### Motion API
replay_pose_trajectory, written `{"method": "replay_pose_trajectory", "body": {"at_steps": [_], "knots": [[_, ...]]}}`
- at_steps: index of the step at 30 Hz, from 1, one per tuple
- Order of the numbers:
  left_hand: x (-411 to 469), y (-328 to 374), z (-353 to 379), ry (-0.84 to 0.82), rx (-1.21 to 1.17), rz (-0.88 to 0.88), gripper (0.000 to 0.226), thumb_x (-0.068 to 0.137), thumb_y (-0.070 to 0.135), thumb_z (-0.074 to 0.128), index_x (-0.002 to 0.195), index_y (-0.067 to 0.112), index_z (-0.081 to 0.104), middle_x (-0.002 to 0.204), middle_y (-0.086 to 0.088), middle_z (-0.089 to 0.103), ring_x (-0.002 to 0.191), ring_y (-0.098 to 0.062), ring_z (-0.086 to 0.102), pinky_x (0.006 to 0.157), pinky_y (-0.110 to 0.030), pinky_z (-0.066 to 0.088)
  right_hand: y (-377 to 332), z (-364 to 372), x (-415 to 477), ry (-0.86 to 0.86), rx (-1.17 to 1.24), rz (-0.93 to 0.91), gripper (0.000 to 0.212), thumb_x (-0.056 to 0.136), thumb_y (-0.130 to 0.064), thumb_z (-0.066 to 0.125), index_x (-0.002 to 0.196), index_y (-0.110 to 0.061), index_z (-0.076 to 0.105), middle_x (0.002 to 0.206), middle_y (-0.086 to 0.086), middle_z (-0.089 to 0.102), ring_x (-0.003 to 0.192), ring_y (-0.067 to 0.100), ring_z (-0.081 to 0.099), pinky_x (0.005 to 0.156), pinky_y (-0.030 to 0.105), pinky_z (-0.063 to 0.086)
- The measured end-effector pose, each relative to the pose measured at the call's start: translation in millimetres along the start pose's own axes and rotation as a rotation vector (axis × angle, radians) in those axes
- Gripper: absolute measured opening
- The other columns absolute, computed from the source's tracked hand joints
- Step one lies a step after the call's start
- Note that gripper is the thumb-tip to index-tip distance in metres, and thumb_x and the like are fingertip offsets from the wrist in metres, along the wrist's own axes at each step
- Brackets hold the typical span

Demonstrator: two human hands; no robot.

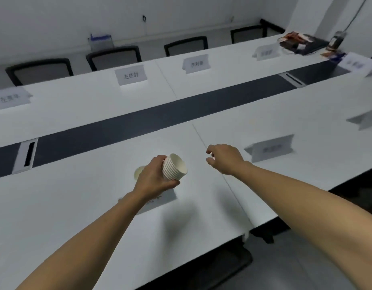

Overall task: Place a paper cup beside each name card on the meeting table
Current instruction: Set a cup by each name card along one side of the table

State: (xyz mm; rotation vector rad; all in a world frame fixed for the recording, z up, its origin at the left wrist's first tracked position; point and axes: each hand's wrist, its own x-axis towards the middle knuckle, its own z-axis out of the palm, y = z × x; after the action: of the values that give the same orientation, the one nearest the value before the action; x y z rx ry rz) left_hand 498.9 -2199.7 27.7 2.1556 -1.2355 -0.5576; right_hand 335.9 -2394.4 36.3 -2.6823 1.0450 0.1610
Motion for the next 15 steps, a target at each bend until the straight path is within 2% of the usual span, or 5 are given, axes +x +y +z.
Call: {"method": "replay_pose_trajectory", "body": {"at_steps": [9,15], "knots": [[-9,159,140,-0.107,0.051,0.148,0.074,0.065,0.037,0.085,0.126,0.022,0.047,0.114,0.004,0.057,0.098,-0.019,0.058,0.081,-0.036,0.055,191,-37,-143,0.082,-0.013,0.136,0.033,0.097,-0.032,0.051,0.126,-0.018,0.058,0.122,0.004,0.065,0.107,0.027,0.062,0.086,0.039,0.051],[-23,251,224,-0.177,0.012,0.195,0.073,0.063,0.04,0.083,0.124,0.024,0.047,0.114,0.005,0.057,0.099,-0.019,0.058,0.085,-0.044,0.054,302,-59,-216,0.118,-0.04,0.212,0.036,0.099,-0.035,0.049,0.132,-0.02,0.055,0.125,0.001,0.064,0.112,0.024,0.059,0.088,0.037,0.048]]}}
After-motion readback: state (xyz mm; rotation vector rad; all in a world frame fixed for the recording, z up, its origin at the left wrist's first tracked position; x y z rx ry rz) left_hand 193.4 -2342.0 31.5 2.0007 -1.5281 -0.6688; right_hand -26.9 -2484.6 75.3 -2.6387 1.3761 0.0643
